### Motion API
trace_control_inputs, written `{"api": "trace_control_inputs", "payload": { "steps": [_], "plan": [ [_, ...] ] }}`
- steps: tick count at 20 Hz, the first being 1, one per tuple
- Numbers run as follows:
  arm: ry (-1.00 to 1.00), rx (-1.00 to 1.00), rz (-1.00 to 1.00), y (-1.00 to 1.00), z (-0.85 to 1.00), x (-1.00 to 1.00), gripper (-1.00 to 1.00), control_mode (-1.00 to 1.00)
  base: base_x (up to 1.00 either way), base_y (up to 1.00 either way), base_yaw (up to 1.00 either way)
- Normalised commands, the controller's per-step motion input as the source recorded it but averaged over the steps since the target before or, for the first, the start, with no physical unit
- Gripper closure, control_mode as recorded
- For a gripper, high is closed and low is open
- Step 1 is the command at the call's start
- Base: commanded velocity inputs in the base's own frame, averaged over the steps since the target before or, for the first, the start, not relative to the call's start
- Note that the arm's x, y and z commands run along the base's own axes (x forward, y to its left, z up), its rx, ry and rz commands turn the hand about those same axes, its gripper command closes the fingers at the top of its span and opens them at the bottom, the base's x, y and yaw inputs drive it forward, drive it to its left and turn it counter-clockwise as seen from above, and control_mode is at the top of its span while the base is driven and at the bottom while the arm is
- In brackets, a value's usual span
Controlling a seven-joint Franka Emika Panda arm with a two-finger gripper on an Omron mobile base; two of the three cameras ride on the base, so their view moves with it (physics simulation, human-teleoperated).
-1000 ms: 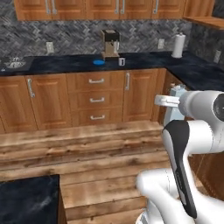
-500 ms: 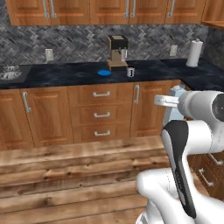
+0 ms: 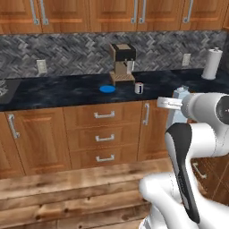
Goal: Take a sugar cube from the saucer and place it inside the coffee. Then, grab milk from the fridge and place it next to the coffee on the counter to sweeten the coffee.
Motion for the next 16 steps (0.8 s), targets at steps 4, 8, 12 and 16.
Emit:
{"api": "trace_control_inputs", "payload": {
  "steps": [4,8,12,16],
  "plan": [
    [0.0,0.0,0.0,0.0,0.0,0.0,1.0,1.0,1.0,-0.39,-0.11],
    [0.0,0.0,0.0,0.0,0.0,0.0,1.0,1.0,1.0,-0.32,-0.11],
    [0.0,0.0,0.0,0.0,0.0,0.0,1.0,1.0,1.0,-0.22,-0.11],
    [0.0,0.0,0.0,0.0,0.0,0.0,1.0,1.0,1.0,-0.03,-0.07]
  ]
}}
